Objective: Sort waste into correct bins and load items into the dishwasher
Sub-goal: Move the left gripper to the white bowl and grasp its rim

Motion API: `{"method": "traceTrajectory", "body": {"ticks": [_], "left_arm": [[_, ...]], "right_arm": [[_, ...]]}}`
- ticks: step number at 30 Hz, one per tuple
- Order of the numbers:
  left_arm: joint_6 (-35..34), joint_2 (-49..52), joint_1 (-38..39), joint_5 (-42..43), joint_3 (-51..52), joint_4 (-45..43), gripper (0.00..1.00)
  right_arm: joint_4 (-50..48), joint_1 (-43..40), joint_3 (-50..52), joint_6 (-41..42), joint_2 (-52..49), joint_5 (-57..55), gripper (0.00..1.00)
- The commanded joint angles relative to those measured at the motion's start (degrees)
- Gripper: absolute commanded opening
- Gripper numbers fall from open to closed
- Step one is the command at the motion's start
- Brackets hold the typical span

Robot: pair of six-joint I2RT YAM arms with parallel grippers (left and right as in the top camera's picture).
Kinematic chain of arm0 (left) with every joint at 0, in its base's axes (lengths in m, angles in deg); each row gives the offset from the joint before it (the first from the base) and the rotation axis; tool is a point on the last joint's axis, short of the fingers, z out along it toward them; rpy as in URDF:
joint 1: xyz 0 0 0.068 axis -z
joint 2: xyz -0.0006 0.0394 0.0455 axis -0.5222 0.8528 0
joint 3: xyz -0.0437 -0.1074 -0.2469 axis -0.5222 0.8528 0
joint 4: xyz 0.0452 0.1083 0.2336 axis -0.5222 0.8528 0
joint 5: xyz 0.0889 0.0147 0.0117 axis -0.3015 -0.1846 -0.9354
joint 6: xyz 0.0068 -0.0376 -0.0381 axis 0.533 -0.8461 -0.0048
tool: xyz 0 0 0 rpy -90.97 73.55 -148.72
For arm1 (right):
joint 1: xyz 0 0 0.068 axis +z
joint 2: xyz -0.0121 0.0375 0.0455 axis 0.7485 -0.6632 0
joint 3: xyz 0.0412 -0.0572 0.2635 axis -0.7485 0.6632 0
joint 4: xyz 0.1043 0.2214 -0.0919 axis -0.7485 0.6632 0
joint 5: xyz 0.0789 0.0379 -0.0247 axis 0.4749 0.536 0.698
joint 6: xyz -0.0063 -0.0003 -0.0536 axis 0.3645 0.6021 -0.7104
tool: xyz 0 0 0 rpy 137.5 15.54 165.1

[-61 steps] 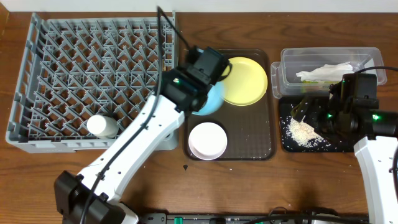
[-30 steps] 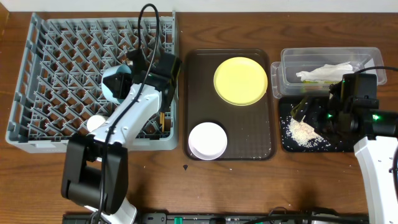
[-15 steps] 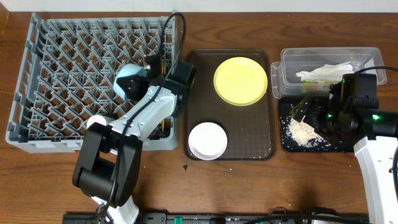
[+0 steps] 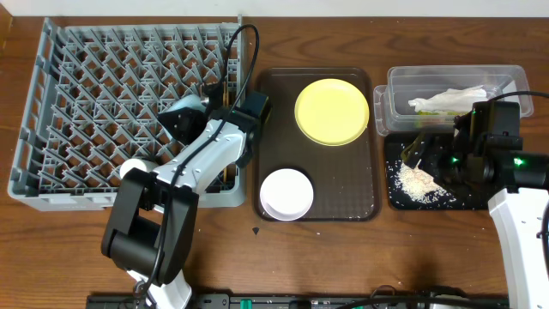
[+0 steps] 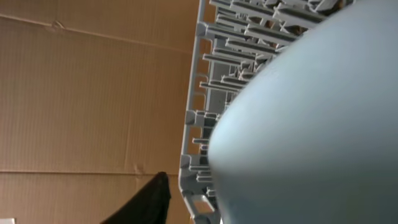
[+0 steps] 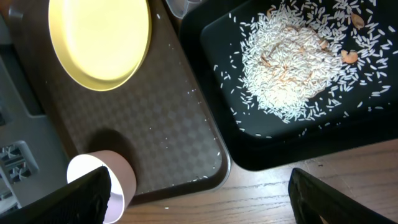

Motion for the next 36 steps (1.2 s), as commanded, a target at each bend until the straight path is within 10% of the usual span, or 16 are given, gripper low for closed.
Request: {"method": "traceTrajectory", "body": {"ticks": [1,12,36], "left_arm": [[-1.92,-1.05,0.20,0.07,0.48,0.98,0.42],[-6.19,-16.46,5.88,14.51,0.48,1.40,0.67],[-5.86,-24.02,6.12,60.24,0.50,-2.93,0.58]], "right_arm": [[-0.17,0.24,-0.59,-0.63,0.07,-0.13,0.89],[-0.57,0.24,-0.59,-0.63,0.07,-0.15,0.89],[-0.63,0.26,-0.59,-0.63,0.07,-0.13,0.89]]}}
